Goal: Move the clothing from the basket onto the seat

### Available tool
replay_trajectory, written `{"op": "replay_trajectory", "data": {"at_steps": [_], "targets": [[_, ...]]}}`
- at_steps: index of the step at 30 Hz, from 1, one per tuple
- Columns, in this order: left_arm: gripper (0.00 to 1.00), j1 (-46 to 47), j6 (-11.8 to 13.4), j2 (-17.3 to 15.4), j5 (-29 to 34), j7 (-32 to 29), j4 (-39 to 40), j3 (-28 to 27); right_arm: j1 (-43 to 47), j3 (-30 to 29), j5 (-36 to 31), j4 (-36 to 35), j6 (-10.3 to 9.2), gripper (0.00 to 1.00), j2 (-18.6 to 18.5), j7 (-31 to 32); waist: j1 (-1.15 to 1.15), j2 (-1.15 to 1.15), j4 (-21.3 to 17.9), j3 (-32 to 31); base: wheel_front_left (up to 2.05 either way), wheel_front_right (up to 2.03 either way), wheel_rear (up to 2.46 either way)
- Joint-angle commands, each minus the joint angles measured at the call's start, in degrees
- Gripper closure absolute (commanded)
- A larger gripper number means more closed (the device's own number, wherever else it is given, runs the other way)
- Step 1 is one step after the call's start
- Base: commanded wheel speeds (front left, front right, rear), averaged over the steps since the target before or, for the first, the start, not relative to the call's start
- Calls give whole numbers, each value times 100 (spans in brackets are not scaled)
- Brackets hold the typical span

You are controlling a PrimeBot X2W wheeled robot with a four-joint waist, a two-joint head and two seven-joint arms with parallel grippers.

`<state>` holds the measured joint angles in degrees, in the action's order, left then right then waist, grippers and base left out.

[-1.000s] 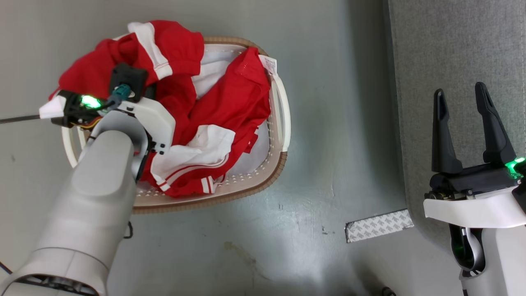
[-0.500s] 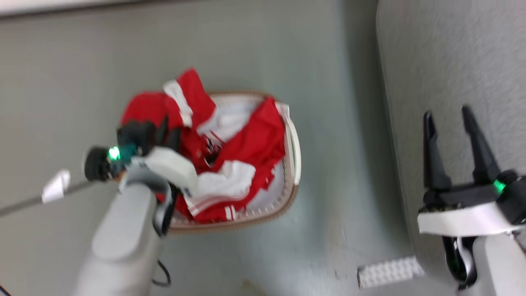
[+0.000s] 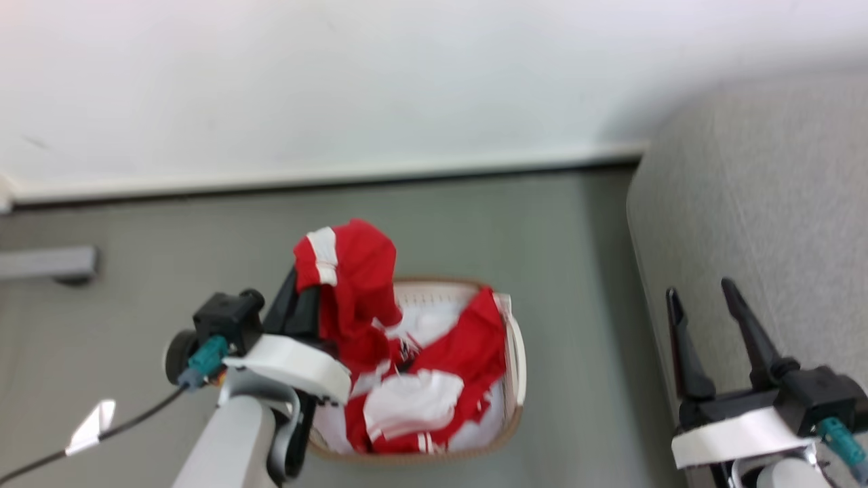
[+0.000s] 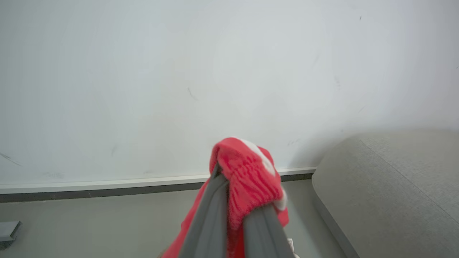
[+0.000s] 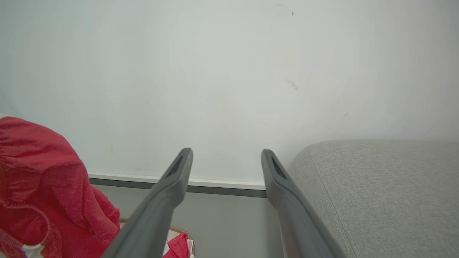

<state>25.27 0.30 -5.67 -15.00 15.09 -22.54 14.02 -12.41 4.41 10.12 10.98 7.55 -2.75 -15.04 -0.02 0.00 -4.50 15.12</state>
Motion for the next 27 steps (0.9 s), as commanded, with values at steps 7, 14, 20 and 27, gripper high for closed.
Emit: {"op": "replay_trajectory", "data": {"at_steps": [7,14,20,27], "targets": [[100,-719,17,-47,-246,-407,1025,52,495,136,-126,88,-12,0,-22,-22,2,0,186,-1233,0,0,0],[100,-1221,20,-243,-411,-845,2275,26,593,532,-39,-182,-12,0,-16,-21,2,0,105,-1435,0,0,0],[100,-1528,-126,-438,-591,-1146,3240,76,321,1568,78,-347,-13,0,-311,-21,2,0,73,-1423,0,0,0],[100,-1657,-363,-539,-814,-1546,3927,356,-360,2839,658,-445,-13,0,-1028,-21,2,0,109,-1386,0,0,0]]}}
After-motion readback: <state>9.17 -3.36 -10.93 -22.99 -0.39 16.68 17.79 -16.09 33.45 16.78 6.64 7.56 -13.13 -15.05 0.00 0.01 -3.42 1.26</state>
